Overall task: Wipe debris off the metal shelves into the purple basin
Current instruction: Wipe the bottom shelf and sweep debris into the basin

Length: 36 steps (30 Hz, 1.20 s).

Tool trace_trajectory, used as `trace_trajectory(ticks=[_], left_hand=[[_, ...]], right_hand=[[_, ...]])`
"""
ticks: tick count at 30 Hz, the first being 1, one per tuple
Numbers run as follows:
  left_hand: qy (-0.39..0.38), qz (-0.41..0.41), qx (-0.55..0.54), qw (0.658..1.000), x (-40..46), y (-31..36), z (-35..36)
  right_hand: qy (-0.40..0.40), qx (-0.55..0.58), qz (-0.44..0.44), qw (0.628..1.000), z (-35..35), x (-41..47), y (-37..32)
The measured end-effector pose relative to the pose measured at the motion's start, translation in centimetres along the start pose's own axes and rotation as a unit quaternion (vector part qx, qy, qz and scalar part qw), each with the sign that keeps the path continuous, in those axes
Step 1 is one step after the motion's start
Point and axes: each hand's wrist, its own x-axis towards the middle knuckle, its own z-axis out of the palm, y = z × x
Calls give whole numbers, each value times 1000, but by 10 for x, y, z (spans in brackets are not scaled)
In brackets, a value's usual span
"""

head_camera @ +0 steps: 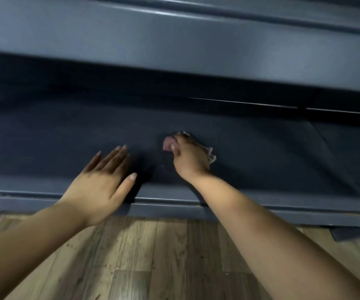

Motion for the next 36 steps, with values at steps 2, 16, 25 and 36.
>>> trace_trajectory(ticks=[2, 16, 25, 36], left_hand=[[-13, -4, 21, 1000, 1, -3, -2], [3, 2, -8, 1000, 3, -50, 18], [37, 30, 29, 998, -4, -68, 35], [71, 31, 48, 996, 0, -67, 41]], right_hand=[[-16, 24, 36, 999, -4, 2, 2], [188, -131, 191, 955, -27, -74, 61], [46, -23, 125, 991, 53, 0, -66], [-5, -192, 218, 957, -2, -22, 3]])
